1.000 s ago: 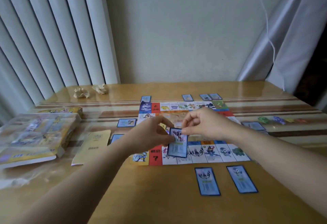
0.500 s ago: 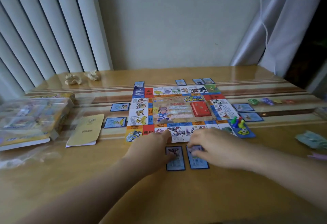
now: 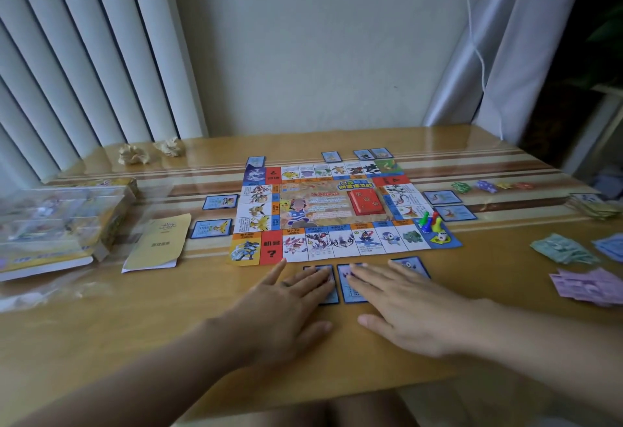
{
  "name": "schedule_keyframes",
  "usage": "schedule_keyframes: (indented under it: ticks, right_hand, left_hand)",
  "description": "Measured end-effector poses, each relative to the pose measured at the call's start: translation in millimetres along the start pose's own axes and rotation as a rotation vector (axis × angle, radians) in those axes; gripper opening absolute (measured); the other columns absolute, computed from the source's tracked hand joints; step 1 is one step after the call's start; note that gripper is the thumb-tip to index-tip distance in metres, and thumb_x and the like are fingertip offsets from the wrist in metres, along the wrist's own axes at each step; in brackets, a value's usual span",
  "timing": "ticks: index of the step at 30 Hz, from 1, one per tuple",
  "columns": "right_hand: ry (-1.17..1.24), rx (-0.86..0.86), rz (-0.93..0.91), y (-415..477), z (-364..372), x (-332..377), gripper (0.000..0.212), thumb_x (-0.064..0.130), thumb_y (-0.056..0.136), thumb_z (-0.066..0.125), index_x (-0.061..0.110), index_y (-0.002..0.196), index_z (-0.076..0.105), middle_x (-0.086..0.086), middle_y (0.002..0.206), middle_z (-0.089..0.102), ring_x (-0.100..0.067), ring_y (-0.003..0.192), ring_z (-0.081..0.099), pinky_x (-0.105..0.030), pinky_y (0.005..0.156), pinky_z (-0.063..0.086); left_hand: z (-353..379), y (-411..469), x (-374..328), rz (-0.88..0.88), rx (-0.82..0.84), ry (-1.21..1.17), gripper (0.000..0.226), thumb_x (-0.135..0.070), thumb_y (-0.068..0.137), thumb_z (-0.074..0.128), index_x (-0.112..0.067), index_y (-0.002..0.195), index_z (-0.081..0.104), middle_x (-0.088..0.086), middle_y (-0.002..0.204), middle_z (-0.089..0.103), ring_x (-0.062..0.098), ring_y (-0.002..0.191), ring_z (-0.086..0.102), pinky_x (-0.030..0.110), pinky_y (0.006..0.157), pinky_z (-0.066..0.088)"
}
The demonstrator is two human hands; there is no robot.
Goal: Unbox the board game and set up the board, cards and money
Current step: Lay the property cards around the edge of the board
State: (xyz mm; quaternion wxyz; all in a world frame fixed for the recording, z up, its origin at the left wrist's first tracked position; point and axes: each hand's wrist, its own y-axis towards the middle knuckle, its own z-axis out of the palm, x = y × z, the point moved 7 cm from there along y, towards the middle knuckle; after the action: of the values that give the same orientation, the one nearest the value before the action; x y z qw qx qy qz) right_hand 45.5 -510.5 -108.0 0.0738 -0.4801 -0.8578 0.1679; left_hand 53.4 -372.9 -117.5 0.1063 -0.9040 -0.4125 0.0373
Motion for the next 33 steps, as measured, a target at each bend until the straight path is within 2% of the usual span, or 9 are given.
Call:
schedule_keyframes:
  ticks: [5,9,12,16,19,22,26,31,33]
  right_hand:
    - [0.0,-0.022,0.0,2.9,-0.5,2.2,0.064,0.05,0.101,0.018,0.023,0.151,-0.011,0.007,0.158,-0.016,-0.008,0.145,-0.016,-0.033,0.116,-0.014]
    - [0.016,-0.055,0.001,4.4,-2.5,2.1,0.064,0.051,0.101,0.018,0.024,0.152,-0.009,0.007,0.159,-0.015,-0.008,0.145,-0.015,-0.034,0.117,-0.013]
    - [0.046,-0.109,-0.003,-0.3,-9.4,-0.2,0.064,0.051,0.101,0.018,0.024,0.152,-0.008,0.008,0.159,-0.014,-0.007,0.145,-0.015,-0.031,0.116,-0.015]
    - [0.098,-0.253,0.07,-15.7,-36.0,-31.7,0.059,0.05,0.1,0.026,0.027,0.152,0.01,0.01,0.159,0.006,-0.008,0.146,0.0,-0.03,0.117,-0.006]
    - [0.144,-0.367,0.189,-33.1,-52.9,-77.6,0.047,0.047,0.098,0.039,0.029,0.142,0.039,0.011,0.146,0.042,-0.013,0.134,0.034,-0.033,0.113,0.02]
    - [0.236,-0.465,0.34,-56.1,-54.5,-134.9,0.035,0.039,0.094,0.052,0.028,0.126,0.059,0.009,0.123,0.063,-0.012,0.112,0.056,-0.028,0.094,0.04]
    - [0.413,-0.549,0.576,-95.5,-41.1,-215.2,0.027,0.027,0.091,0.061,0.018,0.115,0.067,0.004,0.111,0.068,-0.009,0.101,0.061,-0.026,0.088,0.048]
    - [0.57,-0.651,0.827,-130.7,-12.3,-310.2,0.024,0.014,0.092,0.058,0.005,0.11,0.069,-0.01,0.114,0.068,-0.022,0.105,0.062,-0.027,0.089,0.046]
    - [0.597,-0.692,0.936,-138.5,-3.1,-342.9,0.028,0.017,0.092,0.057,-0.001,0.112,0.067,-0.016,0.118,0.065,-0.029,0.107,0.06,-0.034,0.093,0.047]
  left_hand:
    - [-3.8,1.6,1.5,-0.023,0.016,0.008,0.067,-0.062,0.095,0.013,-0.031,0.151,-0.005,-0.011,0.158,-0.01,0.005,0.145,-0.008,0.04,0.117,-0.016]
    - [-7.4,1.8,0.2,-0.022,0.022,-0.017,0.087,-0.07,0.073,-0.008,-0.031,0.151,-0.003,-0.012,0.159,-0.008,0.004,0.145,-0.007,0.038,0.114,-0.02]
    - [-17.5,2.7,-0.3,-0.038,-0.035,-0.027,0.088,-0.069,0.072,-0.008,-0.032,0.152,0.001,-0.013,0.159,-0.007,0.003,0.145,-0.005,0.034,0.111,-0.021]
    - [-47.6,19.1,-8.6,-0.008,-0.142,-0.027,0.09,-0.07,0.071,-0.011,-0.035,0.151,0.01,-0.013,0.159,0.006,0.006,0.146,0.006,0.034,0.109,-0.022]
    - [-66.1,52.6,-30.3,0.047,-0.161,-0.008,0.073,-0.069,0.086,0.001,-0.036,0.15,0.014,-0.013,0.157,0.018,0.007,0.143,0.02,0.038,0.116,-0.012]
    - [-79.0,94.5,-66.8,0.128,-0.197,-0.002,0.05,-0.047,0.1,0.029,-0.035,0.148,0.021,-0.012,0.154,0.025,0.011,0.141,0.027,0.041,0.118,-0.003]
    - [-89.0,146.0,-121.1,0.234,-0.203,-0.007,0.046,-0.04,0.101,0.036,-0.034,0.146,0.029,-0.009,0.151,0.032,0.014,0.137,0.033,0.043,0.118,0.001]
    - [-94.0,210.3,-163.1,0.266,-0.166,-0.003,0.044,-0.032,0.101,0.038,-0.028,0.145,0.033,-0.004,0.15,0.035,0.019,0.135,0.037,0.049,0.118,0.007]
    - [-93.8,236.2,-168.6,0.244,-0.172,0.011,0.043,-0.025,0.101,0.038,-0.026,0.145,0.035,-0.003,0.15,0.035,0.019,0.133,0.039,0.051,0.117,0.008]
